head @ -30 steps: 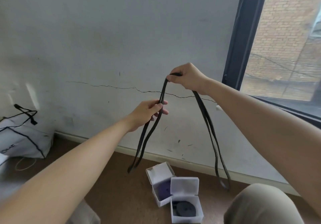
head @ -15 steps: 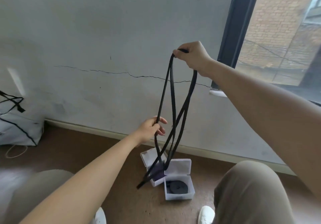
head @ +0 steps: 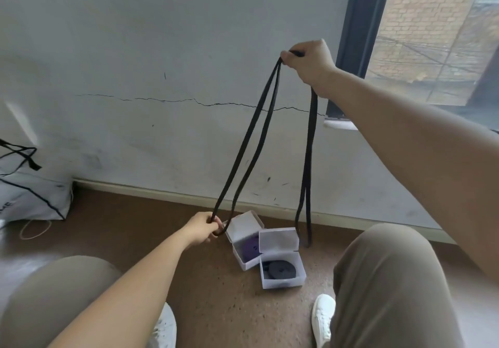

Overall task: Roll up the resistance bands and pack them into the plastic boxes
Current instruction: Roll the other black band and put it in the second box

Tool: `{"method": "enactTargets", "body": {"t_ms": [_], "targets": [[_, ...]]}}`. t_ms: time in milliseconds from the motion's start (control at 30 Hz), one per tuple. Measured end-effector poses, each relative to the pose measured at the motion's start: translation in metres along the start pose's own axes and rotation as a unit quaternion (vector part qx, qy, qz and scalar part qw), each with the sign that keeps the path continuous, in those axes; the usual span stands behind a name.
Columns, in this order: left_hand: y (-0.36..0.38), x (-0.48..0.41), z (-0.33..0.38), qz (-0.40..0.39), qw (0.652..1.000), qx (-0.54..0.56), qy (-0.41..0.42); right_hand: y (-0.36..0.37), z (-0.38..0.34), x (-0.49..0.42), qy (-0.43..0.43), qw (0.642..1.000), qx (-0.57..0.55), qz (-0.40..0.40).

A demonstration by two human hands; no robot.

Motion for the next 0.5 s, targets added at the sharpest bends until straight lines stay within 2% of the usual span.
{"method": "enactTargets", "body": {"t_ms": [100, 233, 367, 500], "targets": [[-0.011, 0.006, -0.008, 0.002, 0.989, 0.143, -0.023, -0.009, 0.014, -0.004, 0.017, 1.000, 0.016, 0.005], [-0.030, 0.002, -0.023, 0.024, 0.980, 0.196, -0.032, -0.015, 0.031, -0.003, 0.051, 0.998, 0.023, 0.004], [-0.038, 0.002, -0.033, 0.087, 0.961, 0.257, -0.055, -0.014, 0.047, 0.004, 0.088, 0.996, 0.018, -0.005], [-0.048, -0.003, -0.033, 0.132, 0.908, 0.391, -0.065, -0.014, 0.070, 0.008, 0.129, 0.992, 0.012, -0.011]]}}
Point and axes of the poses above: each hand's wrist, its own x-axis away from the middle knuckle, its own y-axis out of the palm, z = x × y, the point moved 2 cm from there along -x, towards the middle knuckle, and after that the axes turned 13 degrees about x, right-handed, at the moved point
